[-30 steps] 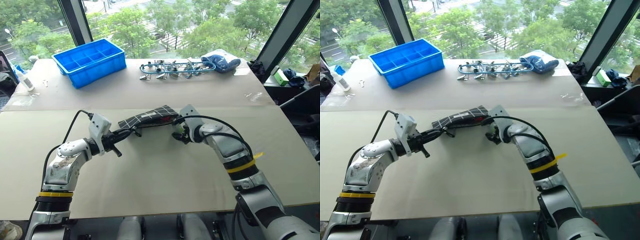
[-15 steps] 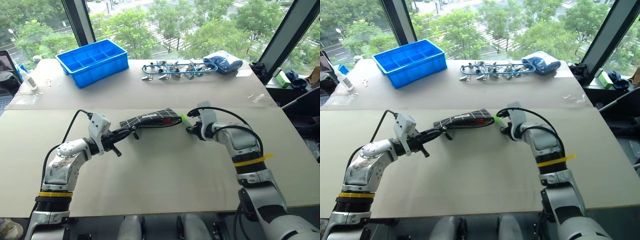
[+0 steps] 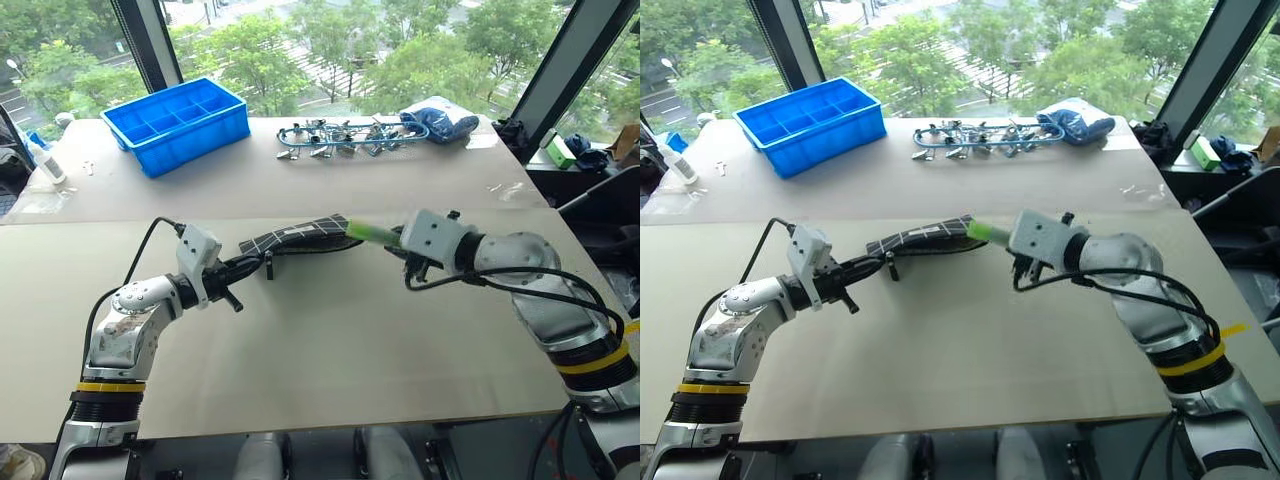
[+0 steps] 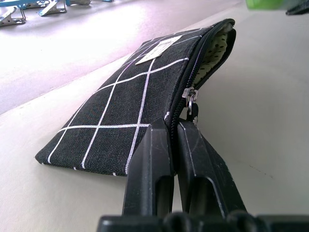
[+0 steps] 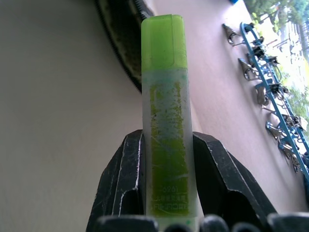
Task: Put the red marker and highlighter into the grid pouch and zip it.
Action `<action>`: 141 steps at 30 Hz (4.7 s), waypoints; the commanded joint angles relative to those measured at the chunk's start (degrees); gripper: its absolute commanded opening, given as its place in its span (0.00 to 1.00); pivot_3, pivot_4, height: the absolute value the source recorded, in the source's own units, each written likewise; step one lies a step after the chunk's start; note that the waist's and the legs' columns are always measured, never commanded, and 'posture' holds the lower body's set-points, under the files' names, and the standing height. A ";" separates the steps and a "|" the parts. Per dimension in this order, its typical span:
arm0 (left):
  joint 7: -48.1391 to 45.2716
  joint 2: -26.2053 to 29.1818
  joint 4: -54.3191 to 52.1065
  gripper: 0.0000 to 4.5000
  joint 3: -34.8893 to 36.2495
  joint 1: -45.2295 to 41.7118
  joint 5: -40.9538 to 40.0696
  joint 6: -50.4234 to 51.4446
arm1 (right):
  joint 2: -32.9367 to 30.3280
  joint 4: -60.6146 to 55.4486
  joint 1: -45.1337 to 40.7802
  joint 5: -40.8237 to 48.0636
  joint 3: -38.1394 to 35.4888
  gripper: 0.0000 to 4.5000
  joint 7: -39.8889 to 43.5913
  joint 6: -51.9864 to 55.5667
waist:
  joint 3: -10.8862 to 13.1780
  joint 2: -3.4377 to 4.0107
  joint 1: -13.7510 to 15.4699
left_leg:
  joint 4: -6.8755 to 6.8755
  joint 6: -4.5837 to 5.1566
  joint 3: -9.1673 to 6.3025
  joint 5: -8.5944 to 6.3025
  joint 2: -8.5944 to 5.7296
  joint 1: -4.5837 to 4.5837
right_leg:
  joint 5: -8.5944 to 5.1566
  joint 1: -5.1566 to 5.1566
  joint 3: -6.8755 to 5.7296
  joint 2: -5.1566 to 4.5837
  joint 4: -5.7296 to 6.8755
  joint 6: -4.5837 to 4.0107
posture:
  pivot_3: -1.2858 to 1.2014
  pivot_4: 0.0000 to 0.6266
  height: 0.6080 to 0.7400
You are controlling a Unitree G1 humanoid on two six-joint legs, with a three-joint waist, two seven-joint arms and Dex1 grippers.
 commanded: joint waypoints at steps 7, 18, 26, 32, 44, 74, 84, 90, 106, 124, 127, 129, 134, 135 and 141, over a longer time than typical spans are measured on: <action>-0.50 0.45 -1.11 0.00 0.35 -1.18 -0.63 -0.48 | 3.74 1.67 -3.34 -10.28 2.51 0.22 -2.14 -3.98 | 0.00 0.00 0.09 | 0.00 -0.04 0.01 0.02 0.01 -0.02 | -0.01 -0.01 -0.03 0.02 0.00 -0.02 | 0.52 0.24 1.00; -0.65 0.14 -0.87 0.00 -0.17 -1.97 -0.65 -0.45 | 8.94 7.62 -7.50 -17.51 5.71 0.22 -2.36 -8.16 | 0.00 0.00 0.07 | 0.00 -0.04 0.03 0.03 0.01 -0.02 | -0.01 -0.01 -0.04 0.02 0.00 -0.02 | 0.52 0.24 1.00; -0.97 0.20 -0.19 0.00 -0.30 -2.53 -0.59 -0.61 | 10.75 9.43 -8.03 -19.76 5.64 0.22 -2.74 -9.46 | 0.00 0.00 0.10 | 0.02 -0.07 0.03 0.04 0.00 -0.03 | -0.01 0.00 -0.06 0.01 0.01 -0.01 | 0.52 0.24 1.00; -1.13 0.01 0.25 0.00 -0.67 -3.03 -0.52 -0.67 | 14.87 13.94 -12.32 -23.24 7.68 0.22 -4.59 -11.71 | 0.00 0.00 -0.09 | 0.02 -0.12 0.03 0.07 0.03 -0.01 | -0.02 -0.03 -0.04 0.06 0.09 -0.04 | 0.52 0.24 1.00; -1.30 -0.45 1.24 0.00 -1.04 -4.10 -0.40 -1.14 | 21.90 22.31 -15.25 -27.74 15.42 0.22 -7.34 -25.70 | 0.00 0.00 0.17 | 0.07 -0.38 0.05 0.22 0.01 -0.09 | -0.02 -0.02 -0.12 0.00 0.11 -0.04 | 0.52 0.24 1.00; -1.86 -0.41 2.56 0.00 -1.43 -5.11 -0.17 -1.40 | 13.11 2.94 1.30 28.80 -10.87 0.75 17.43 31.92 | -0.01 -0.02 0.04 | 0.09 0.10 -0.08 -0.06 0.05 0.10 | -0.02 0.23 -0.14 0.01 -0.04 -0.05 | 0.52 0.24 1.00; -2.58 -0.50 3.07 0.00 -2.07 -6.29 -0.11 -1.19 | 31.31 14.76 -7.95 21.01 -2.48 0.75 -1.48 35.73 | -0.01 -0.01 0.32 | 0.09 -0.09 -0.06 0.06 0.04 0.05 | -0.05 0.01 -0.10 0.06 0.33 -0.15 | 0.52 0.24 1.00; -2.21 -0.91 1.46 0.00 -1.99 -6.74 -1.18 0.53 | 38.39 22.63 -14.22 19.00 -1.18 0.75 -4.75 30.59 | -0.01 -0.01 0.02 | 0.10 -0.11 -0.04 0.06 0.05 -0.06 | -0.04 -0.03 -0.13 0.07 0.31 -0.12 | 0.52 0.24 1.00; -1.45 -1.34 0.33 0.00 -2.24 -5.22 -1.47 0.96 | 42.42 31.34 -18.21 16.69 -3.31 0.59 -9.40 24.27 | 0.00 0.00 -0.19 | 0.09 -0.31 -0.05 0.18 0.07 -0.10 | -0.03 -0.03 -0.16 0.07 0.47 -0.12 | 0.52 0.24 1.00; -0.65 -1.80 0.10 0.00 -2.11 -4.54 -1.28 0.67 | 32.55 20.61 -12.01 18.73 -6.51 0.00 -6.06 27.17 | 0.00 -0.01 -0.08 | 0.09 -0.11 -0.06 0.07 0.07 -0.11 | -0.03 -0.03 -0.16 0.05 0.42 -0.12 | 0.52 0.24 1.00; -0.37 -1.87 -0.32 0.00 -1.82 -3.95 -1.40 0.75 | 28.42 16.62 -9.49 20.69 -9.71 0.00 -5.19 29.07 | 0.00 -0.01 0.08 | 0.09 -0.09 -0.07 0.06 0.06 -0.12 | -0.04 -0.02 -0.17 0.04 0.33 -0.12 | 0.52 0.24 1.00; -0.30 -1.84 -0.37 0.00 -1.70 -3.69 -1.44 0.71 | 25.26 14.65 -8.10 20.96 -10.90 0.00 -4.98 29.88 | 0.00 -0.01 0.09 | 0.09 -0.08 -0.05 0.05 0.05 -0.12 | -0.04 -0.02 -0.15 0.02 0.18 -0.11 | 0.52 0.24 1.00; -0.15 -1.69 -0.32 0.00 -1.40 -3.41 -1.52 0.61 | 18.71 11.67 -5.28 21.94 -14.35 0.00 -4.91 32.17 | 0.00 -0.01 0.00 | 0.09 -0.05 -0.06 0.03 0.06 -0.09 | -0.04 -0.03 -0.14 0.05 0.15 -0.12 | 0.52 0.24 1.00; -0.15 -1.66 -0.25 0.00 -1.39 -3.44 -1.50 0.58 | 17.20 11.55 -4.80 22.04 -15.22 0.00 -4.80 32.40 | 0.00 -0.01 -0.05 | 0.08 -0.04 -0.06 0.03 0.06 -0.08 | -0.04 -0.03 -0.13 0.06 0.15 -0.12 | 0.52 0.24 1.00; -0.30 -1.65 0.35 0.00 -1.44 -3.87 -1.39 0.35 | 11.52 11.98 -3.02 22.19 -17.63 0.00 -4.92 32.53 | 0.00 -0.02 0.09 | 0.07 -0.02 -0.05 0.01 0.04 -0.08 | -0.04 -0.02 -0.11 0.03 0.10 -0.11 | 0.52 0.24 1.00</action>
